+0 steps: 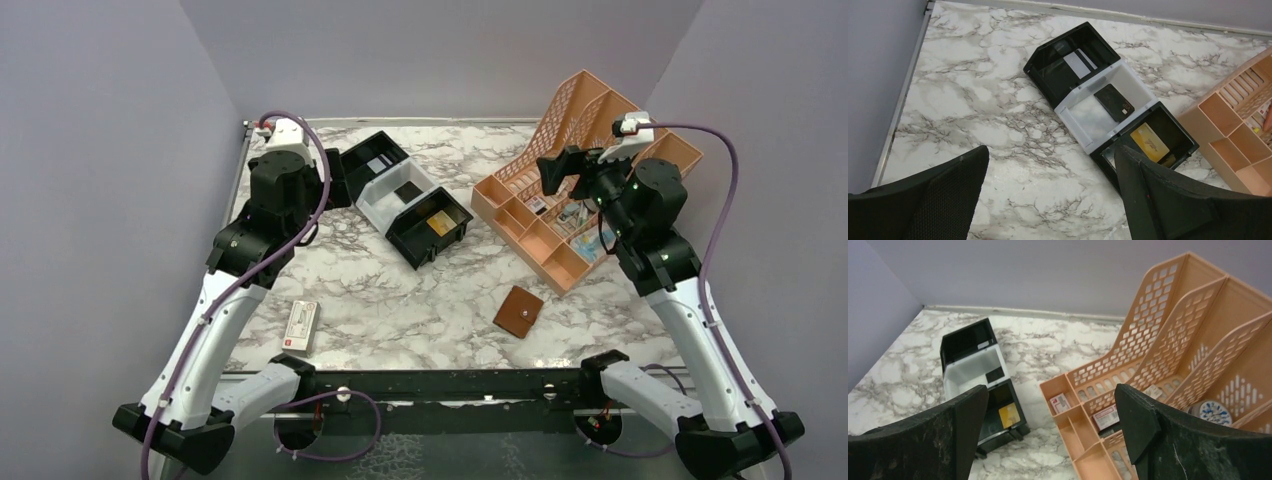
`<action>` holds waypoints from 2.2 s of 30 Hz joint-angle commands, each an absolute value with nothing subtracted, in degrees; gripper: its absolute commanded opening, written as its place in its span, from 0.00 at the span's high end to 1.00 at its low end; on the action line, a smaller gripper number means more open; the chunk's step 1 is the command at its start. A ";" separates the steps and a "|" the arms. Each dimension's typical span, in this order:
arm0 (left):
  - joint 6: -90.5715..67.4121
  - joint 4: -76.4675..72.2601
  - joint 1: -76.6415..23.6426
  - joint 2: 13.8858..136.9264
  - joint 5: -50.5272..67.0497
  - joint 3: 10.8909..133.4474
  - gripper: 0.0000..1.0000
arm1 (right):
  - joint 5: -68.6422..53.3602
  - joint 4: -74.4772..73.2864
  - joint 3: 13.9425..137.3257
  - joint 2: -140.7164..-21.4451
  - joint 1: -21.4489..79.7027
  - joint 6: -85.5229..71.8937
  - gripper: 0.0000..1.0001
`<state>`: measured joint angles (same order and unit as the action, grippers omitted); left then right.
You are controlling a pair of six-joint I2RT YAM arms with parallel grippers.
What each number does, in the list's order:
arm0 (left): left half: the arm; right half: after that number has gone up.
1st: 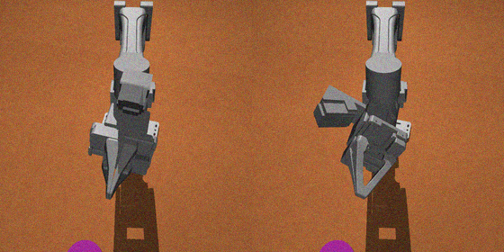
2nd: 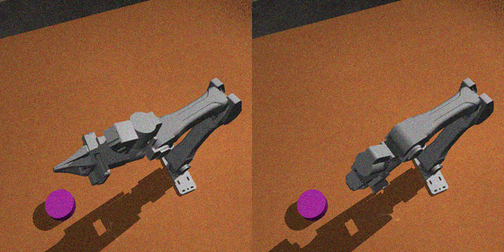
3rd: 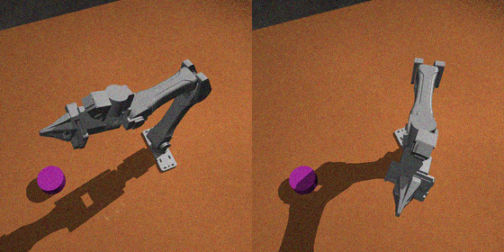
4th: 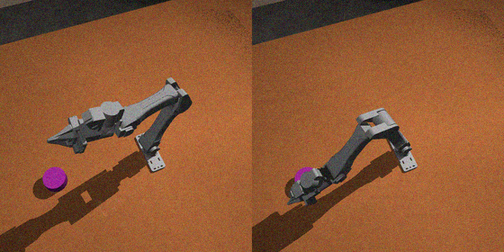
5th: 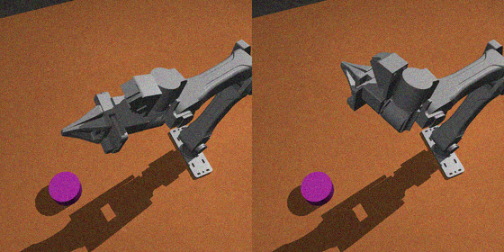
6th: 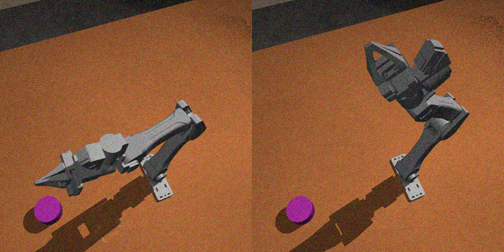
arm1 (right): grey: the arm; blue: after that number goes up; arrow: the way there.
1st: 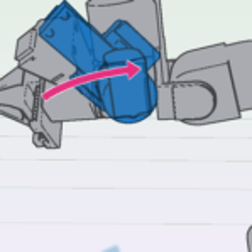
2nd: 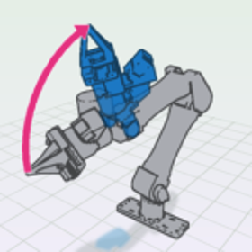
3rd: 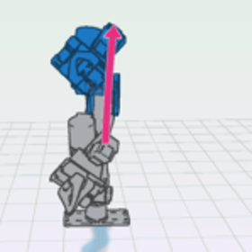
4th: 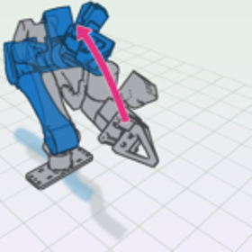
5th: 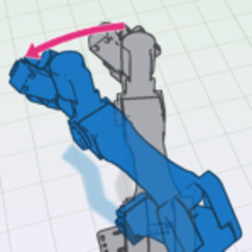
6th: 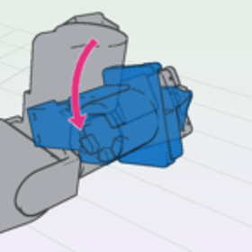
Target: Take the credit cards out of the card holder
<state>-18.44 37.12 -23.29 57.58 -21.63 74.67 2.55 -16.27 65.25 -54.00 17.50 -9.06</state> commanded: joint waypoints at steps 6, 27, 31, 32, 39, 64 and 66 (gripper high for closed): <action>-16.65 32.56 -19.23 54.37 -10.90 63.51 0.01 | -9.02 -16.77 56.52 -54.13 14.20 -13.58 0.00; -18.47 25.58 -16.70 46.87 -12.31 40.37 0.01 | -18.79 -21.45 56.72 -81.48 12.31 -18.55 0.00; -18.32 25.03 -16.66 46.40 -13.28 40.24 0.01 | -16.91 -20.75 58.85 -86.46 13.00 -18.10 0.01; -18.33 24.90 -16.65 46.20 -13.36 40.22 0.01 | -17.02 -20.56 59.54 -87.50 13.32 -17.90 0.02; -18.43 24.34 -16.56 45.79 -14.00 39.98 0.01 | -16.09 -18.70 64.12 -93.26 15.97 -18.89 0.04; -18.28 24.18 -16.44 48.32 -13.03 39.99 0.01 | 5.50 -14.68 90.09 -118.02 16.52 -21.04 0.07; -18.20 24.20 -16.44 48.66 -12.77 40.06 0.01 | 7.71 -16.62 93.76 -120.58 16.52 -19.68 0.07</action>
<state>-18.26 25.34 -16.86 48.18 -12.93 40.66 -1.50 -15.49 87.50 -115.46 16.93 -23.29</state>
